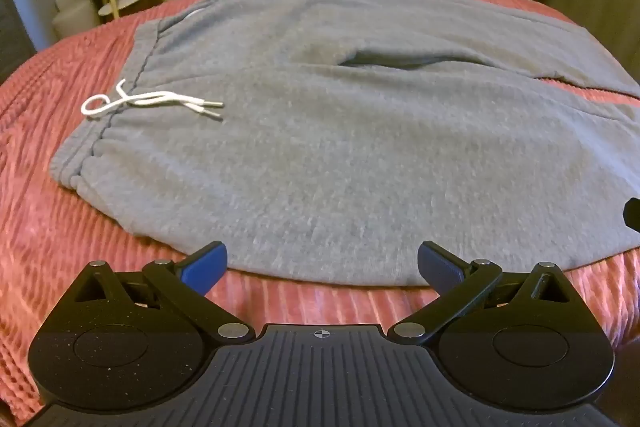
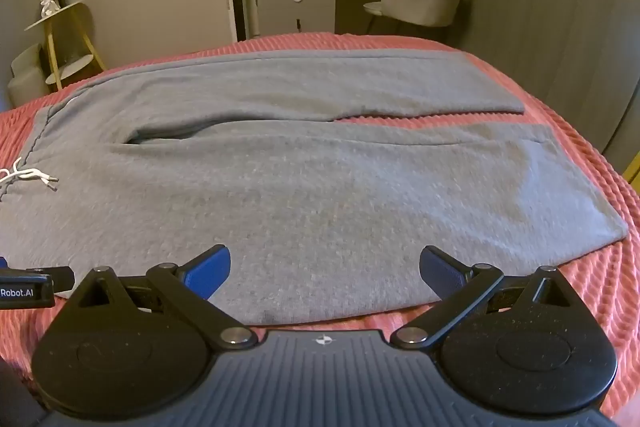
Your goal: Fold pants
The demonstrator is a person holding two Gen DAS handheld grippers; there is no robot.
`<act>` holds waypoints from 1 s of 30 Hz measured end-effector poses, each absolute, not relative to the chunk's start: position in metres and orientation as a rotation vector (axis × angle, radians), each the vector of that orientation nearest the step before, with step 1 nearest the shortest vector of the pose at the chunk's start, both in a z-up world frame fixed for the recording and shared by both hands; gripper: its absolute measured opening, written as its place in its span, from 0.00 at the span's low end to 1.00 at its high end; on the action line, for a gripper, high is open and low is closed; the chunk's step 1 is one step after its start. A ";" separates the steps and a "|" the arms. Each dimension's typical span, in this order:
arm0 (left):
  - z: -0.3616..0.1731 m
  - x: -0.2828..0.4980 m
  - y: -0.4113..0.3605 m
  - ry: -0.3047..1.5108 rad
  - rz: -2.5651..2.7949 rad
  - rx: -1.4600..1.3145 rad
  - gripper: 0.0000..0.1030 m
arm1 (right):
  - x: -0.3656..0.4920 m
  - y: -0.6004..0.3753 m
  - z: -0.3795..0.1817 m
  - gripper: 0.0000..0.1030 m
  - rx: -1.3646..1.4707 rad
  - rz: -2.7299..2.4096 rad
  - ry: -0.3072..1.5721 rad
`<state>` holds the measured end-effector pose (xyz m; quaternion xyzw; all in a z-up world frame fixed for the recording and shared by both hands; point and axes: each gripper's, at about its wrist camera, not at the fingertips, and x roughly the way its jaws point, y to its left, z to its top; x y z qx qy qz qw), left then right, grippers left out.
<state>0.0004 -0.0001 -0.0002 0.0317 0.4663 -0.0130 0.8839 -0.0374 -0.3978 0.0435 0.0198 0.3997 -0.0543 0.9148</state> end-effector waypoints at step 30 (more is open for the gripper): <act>-0.002 0.001 -0.004 0.968 -0.027 0.077 1.00 | -0.038 -0.403 0.043 0.98 0.047 -0.125 0.827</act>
